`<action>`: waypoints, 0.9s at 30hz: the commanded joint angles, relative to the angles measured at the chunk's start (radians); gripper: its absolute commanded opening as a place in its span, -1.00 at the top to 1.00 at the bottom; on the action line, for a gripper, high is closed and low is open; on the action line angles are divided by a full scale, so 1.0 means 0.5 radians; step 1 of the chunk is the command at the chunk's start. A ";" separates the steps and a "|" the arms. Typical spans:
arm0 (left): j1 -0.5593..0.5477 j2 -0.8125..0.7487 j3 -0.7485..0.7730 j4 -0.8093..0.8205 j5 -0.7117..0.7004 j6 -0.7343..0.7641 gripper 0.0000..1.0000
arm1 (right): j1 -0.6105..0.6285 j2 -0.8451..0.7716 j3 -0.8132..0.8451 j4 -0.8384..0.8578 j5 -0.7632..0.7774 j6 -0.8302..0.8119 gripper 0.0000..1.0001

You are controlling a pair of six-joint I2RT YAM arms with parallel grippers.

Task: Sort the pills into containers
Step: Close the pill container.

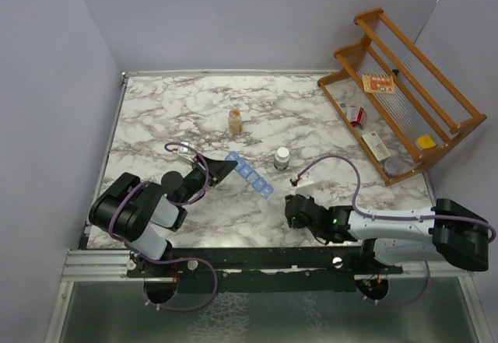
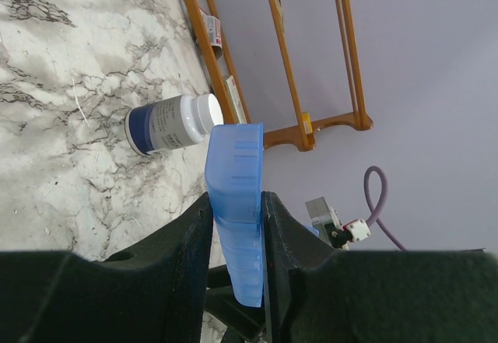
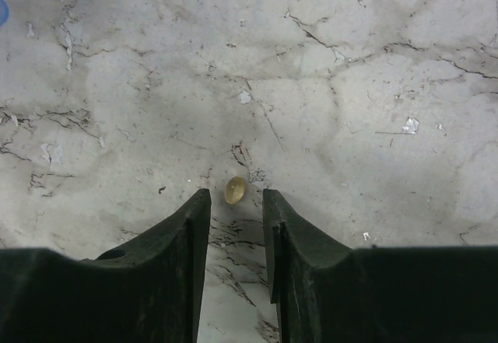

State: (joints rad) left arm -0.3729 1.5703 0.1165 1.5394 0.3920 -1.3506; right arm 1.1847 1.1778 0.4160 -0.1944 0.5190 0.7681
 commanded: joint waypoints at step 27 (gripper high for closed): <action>0.012 -0.003 0.029 0.367 -0.005 0.012 0.79 | 0.012 0.207 0.118 -0.037 0.025 0.068 0.90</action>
State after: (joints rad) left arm -0.3729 1.5703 0.1173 1.5394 0.3920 -1.3510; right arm 1.1847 1.2827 0.4686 -0.1776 0.5282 0.7853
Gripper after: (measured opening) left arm 0.300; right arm 0.139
